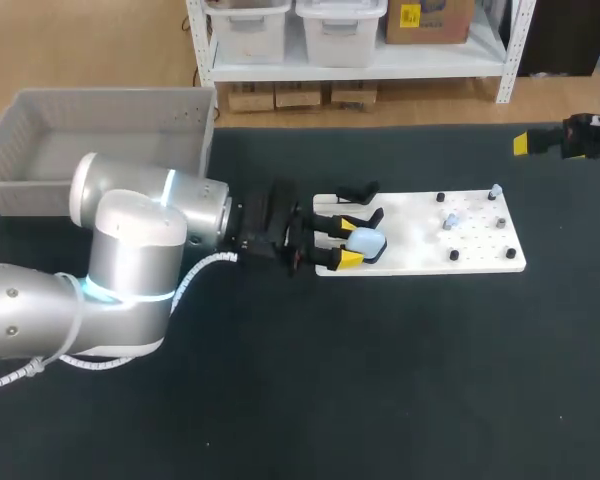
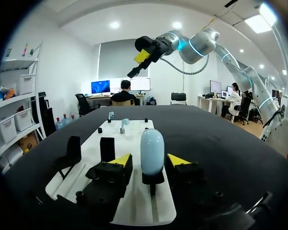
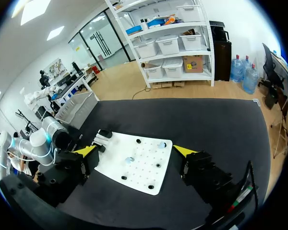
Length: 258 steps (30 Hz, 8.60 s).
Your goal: Pick up each earbud case from the left stands, insert the matching earbuds, close the lid, and place the case in the box.
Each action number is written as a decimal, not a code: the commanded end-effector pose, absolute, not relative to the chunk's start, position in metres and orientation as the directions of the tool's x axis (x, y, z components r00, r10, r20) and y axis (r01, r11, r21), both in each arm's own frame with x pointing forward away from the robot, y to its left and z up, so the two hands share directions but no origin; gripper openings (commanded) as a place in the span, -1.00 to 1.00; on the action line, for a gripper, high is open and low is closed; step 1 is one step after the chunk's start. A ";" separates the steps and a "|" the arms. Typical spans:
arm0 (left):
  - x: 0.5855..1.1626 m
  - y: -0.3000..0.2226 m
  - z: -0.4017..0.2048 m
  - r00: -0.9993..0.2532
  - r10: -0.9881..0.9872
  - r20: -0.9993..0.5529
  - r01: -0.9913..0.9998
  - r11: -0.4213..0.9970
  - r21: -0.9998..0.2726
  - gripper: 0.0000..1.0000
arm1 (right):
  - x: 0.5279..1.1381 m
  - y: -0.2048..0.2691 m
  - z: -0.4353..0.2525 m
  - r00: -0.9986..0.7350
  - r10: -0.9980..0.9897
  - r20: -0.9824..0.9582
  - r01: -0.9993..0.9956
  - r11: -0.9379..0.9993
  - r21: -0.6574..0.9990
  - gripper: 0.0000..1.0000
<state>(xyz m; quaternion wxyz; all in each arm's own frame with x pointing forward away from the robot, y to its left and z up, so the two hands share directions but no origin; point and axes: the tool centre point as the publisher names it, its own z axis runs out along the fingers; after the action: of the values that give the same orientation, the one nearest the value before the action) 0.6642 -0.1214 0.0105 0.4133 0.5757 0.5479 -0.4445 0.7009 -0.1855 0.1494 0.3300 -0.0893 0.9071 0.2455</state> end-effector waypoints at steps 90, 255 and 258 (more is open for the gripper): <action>0.618 -0.162 0.097 0.122 0.029 -0.992 0.979 -0.167 0.116 -1.00 | 0.701 -0.186 0.150 -0.766 0.000 -0.643 -0.324 0.863 0.386 1.00; 0.589 -0.163 0.107 0.042 -0.003 -0.999 0.999 0.002 0.042 -1.00 | 0.598 -0.030 0.117 -0.819 -0.241 -0.521 -0.480 0.785 0.392 1.00; 0.589 -0.163 0.107 0.042 -0.003 -0.999 0.999 0.002 0.042 -1.00 | 0.603 -0.030 0.128 -0.803 -0.237 -0.546 -0.490 0.785 0.379 1.00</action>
<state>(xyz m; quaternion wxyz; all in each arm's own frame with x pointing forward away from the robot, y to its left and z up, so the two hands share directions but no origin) 0.5905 -0.1626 0.1073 0.5085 0.5107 0.4887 -0.4917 0.6040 -0.0300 0.1222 0.2366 -0.2015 0.9116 0.2691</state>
